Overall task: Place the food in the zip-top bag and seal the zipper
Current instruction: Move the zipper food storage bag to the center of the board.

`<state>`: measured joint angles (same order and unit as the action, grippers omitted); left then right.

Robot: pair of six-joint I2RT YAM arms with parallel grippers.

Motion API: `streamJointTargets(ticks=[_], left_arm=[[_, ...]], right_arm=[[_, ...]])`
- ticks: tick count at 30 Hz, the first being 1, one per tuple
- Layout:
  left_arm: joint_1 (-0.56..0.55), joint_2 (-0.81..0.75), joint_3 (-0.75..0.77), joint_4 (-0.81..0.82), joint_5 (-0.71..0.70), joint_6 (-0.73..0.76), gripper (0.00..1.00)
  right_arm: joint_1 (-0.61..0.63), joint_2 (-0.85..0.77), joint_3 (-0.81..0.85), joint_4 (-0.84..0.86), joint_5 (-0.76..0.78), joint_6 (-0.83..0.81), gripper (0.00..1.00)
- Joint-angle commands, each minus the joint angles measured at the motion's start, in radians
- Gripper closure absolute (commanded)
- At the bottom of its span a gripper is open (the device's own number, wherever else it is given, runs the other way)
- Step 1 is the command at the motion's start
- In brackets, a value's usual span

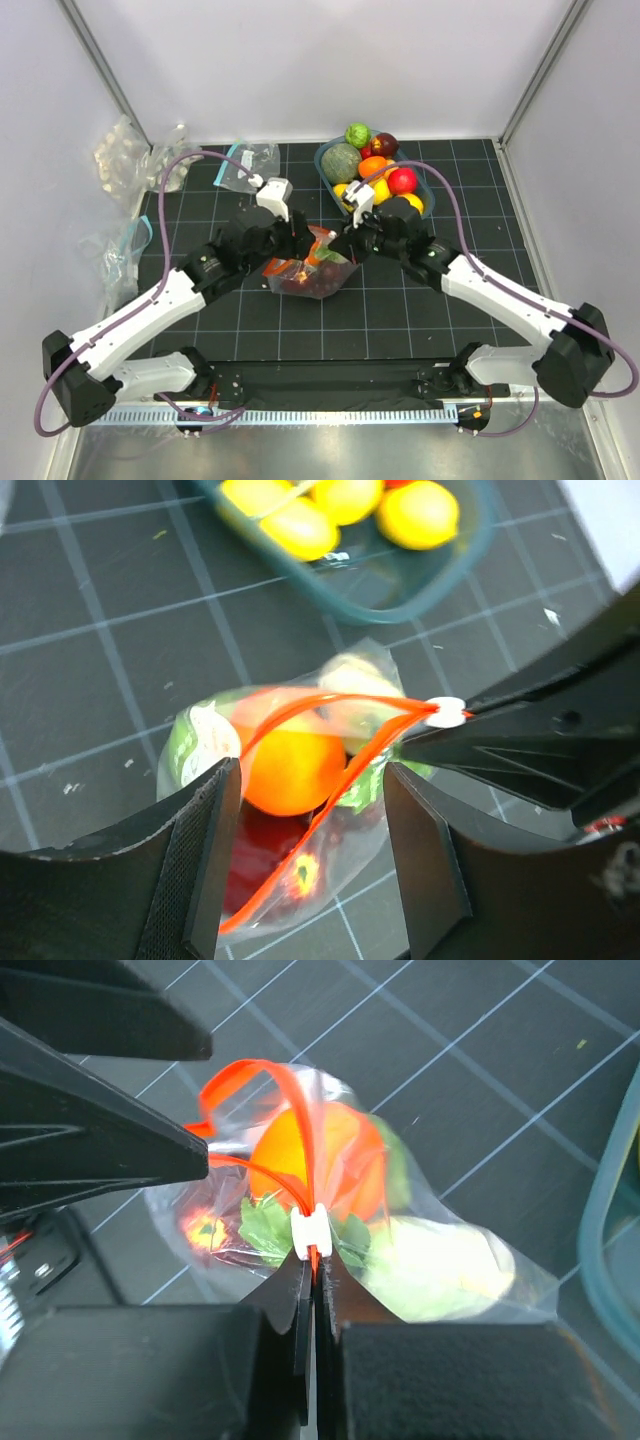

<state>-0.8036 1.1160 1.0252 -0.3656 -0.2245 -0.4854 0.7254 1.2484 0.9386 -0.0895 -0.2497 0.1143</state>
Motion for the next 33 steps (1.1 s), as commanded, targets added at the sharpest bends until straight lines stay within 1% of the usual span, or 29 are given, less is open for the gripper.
streamJointTargets(ticks=[1,2,3,4,5,6,8,9,11,14,18,21,24,25,27,28,30,31,33], left_arm=[[-0.048,-0.035,-0.014,0.103,0.028,0.080,0.38],[-0.052,-0.035,-0.020,0.123,0.084,0.096,0.39],[-0.054,-0.038,-0.055,0.158,0.126,0.141,0.32],[-0.054,-0.041,-0.077,0.233,0.179,0.162,0.13],[-0.055,-0.047,-0.102,0.278,0.219,0.192,0.05],[-0.055,-0.053,-0.147,0.319,0.337,0.220,0.00],[-0.055,-0.073,-0.178,0.385,0.355,0.261,0.00],[-0.055,-0.080,-0.188,0.387,0.323,0.266,0.00],[-0.055,-0.100,-0.195,0.392,0.303,0.281,0.00],[-0.055,-0.128,-0.218,0.424,0.326,0.301,0.00],[-0.055,-0.157,-0.226,0.430,0.366,0.320,0.04],[-0.055,-0.186,-0.228,0.422,0.375,0.329,0.06],[-0.057,-0.203,-0.234,0.425,0.410,0.344,0.12],[-0.057,-0.199,-0.232,0.425,0.424,0.349,0.17],[-0.057,-0.183,-0.225,0.421,0.445,0.355,0.23],[-0.059,-0.174,-0.220,0.419,0.458,0.358,0.29],[-0.059,-0.150,-0.206,0.412,0.496,0.361,0.35],[-0.059,-0.144,-0.202,0.410,0.507,0.366,0.41],[-0.063,-0.130,-0.194,0.407,0.527,0.370,0.43]], right_arm=[[0.005,-0.108,0.009,-0.053,-0.059,0.050,0.99],[0.005,-0.127,-0.003,-0.053,-0.066,0.048,0.99],[0.005,-0.156,-0.024,-0.055,-0.072,0.044,0.99],[0.005,-0.171,-0.033,-0.053,-0.082,0.036,0.99],[0.005,-0.184,-0.040,-0.056,-0.082,0.035,0.99],[0.006,-0.193,-0.044,-0.059,-0.074,0.035,0.99],[0.006,-0.216,-0.046,-0.078,-0.077,0.027,0.99],[0.006,-0.222,-0.050,-0.078,-0.085,0.024,0.99],[0.006,-0.228,-0.052,-0.076,-0.105,0.013,0.99],[0.006,-0.225,-0.052,-0.081,-0.129,0.001,0.99],[0.005,-0.211,-0.049,-0.085,-0.180,-0.021,0.99],[0.005,-0.204,-0.049,-0.087,-0.189,-0.028,0.99],[0.006,-0.199,-0.049,-0.085,-0.218,-0.036,0.99],[0.011,-0.199,-0.049,-0.082,-0.235,-0.038,0.99],[0.017,-0.199,-0.049,-0.079,-0.243,-0.041,0.99],[0.017,-0.201,-0.049,-0.079,-0.247,-0.047,0.99],[0.026,-0.201,-0.047,-0.078,-0.250,-0.050,0.99],[0.029,-0.202,-0.047,-0.079,-0.252,-0.051,0.99],[0.035,-0.201,-0.047,-0.078,-0.257,-0.057,0.99]])
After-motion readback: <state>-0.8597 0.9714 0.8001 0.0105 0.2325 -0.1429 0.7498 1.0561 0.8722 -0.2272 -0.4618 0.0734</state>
